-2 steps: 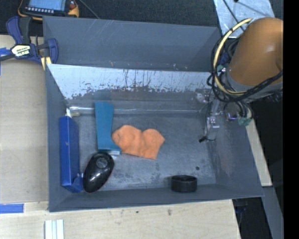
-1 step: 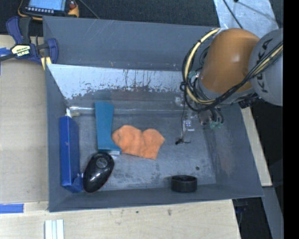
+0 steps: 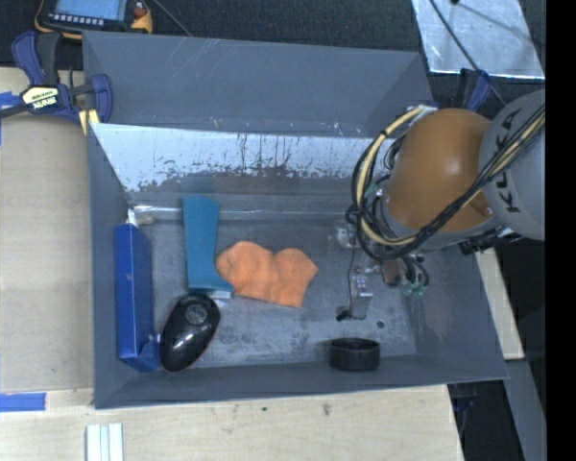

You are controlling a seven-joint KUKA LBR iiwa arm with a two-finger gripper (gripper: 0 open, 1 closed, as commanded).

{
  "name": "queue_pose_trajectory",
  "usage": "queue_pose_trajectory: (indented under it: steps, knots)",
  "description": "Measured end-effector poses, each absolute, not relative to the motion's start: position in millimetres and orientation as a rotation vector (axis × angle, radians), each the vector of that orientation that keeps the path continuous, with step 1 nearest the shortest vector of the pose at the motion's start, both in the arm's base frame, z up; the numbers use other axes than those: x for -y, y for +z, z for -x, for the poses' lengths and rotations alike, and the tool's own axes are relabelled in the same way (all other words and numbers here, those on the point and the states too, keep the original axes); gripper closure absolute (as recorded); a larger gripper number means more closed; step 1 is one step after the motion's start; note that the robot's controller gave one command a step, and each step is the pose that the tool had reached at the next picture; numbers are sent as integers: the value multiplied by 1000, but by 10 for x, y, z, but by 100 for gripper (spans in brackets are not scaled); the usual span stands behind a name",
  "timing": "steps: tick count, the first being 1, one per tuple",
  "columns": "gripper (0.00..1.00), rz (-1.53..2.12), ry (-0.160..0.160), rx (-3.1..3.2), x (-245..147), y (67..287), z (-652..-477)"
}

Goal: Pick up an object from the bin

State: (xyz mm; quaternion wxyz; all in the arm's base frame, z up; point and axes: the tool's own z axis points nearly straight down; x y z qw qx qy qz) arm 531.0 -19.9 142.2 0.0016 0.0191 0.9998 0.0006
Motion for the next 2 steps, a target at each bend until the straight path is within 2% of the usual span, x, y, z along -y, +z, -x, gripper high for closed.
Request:
queue_pose_trajectory:
  steps: [1,2]
  knots:
    - [0,-35,-5,-3141,-197,1263,-5528]
    - [0,-93,7,-3134,-505,1274,-5730]
